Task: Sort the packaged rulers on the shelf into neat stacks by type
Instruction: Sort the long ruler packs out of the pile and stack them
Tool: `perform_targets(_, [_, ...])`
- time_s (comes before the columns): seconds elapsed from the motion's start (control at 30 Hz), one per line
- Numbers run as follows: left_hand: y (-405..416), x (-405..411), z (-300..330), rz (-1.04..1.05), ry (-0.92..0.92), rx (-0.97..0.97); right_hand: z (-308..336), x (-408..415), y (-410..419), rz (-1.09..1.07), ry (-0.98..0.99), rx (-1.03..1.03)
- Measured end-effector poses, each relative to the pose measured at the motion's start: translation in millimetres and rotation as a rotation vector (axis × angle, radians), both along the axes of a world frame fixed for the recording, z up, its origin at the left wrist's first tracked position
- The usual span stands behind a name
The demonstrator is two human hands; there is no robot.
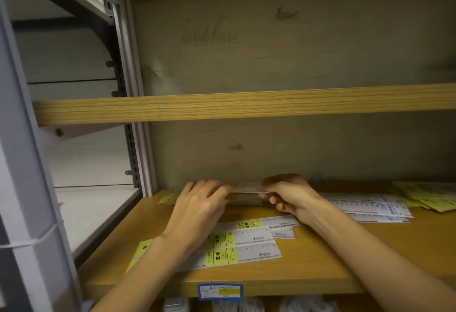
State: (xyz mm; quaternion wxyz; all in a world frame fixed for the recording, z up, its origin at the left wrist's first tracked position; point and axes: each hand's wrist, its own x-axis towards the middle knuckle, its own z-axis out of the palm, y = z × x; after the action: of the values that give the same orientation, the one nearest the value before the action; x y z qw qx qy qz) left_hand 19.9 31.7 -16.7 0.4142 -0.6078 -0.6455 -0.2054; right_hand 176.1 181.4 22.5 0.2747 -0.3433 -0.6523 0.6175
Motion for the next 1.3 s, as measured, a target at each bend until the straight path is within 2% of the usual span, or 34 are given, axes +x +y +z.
perform_targets(0.2, [-17.2,-10.4,-0.2,-0.032,0.03,-0.075,-11.9,-12.0,18.0,-0.086,-0.069,0.022])
perform_targets(0.53, [-32.9,-21.8,-4.7,-0.048,0.007,-0.145,-19.8,-39.2,17.7,-0.065,-0.14,0.108])
perform_targets(0.8, [-33.6,-28.9,-8.6,-0.028,-0.006,-0.153,-32.7,-51.2,31.4,-0.043,-0.26,0.362])
perform_targets(0.87, [-32.7,-30.2,-8.8,-0.036,-0.008,-0.158,-34.5,-51.8,35.3,-0.05,-0.296,0.508])
perform_targets(0.97, [-31.6,-29.8,-8.6,-0.046,-0.025,-0.168,-37.6,-52.0,42.6,-0.09,-0.464,0.758])
perform_targets(1.17, [-30.3,-22.7,-5.8,-0.068,-0.065,-0.239,-43.1,-49.7,45.2,-0.154,-0.634,0.898])
perform_targets(1.3, [-30.4,-19.8,-4.8,-0.104,-0.128,-0.317,-41.5,-47.0,43.2,-0.179,-0.615,0.917])
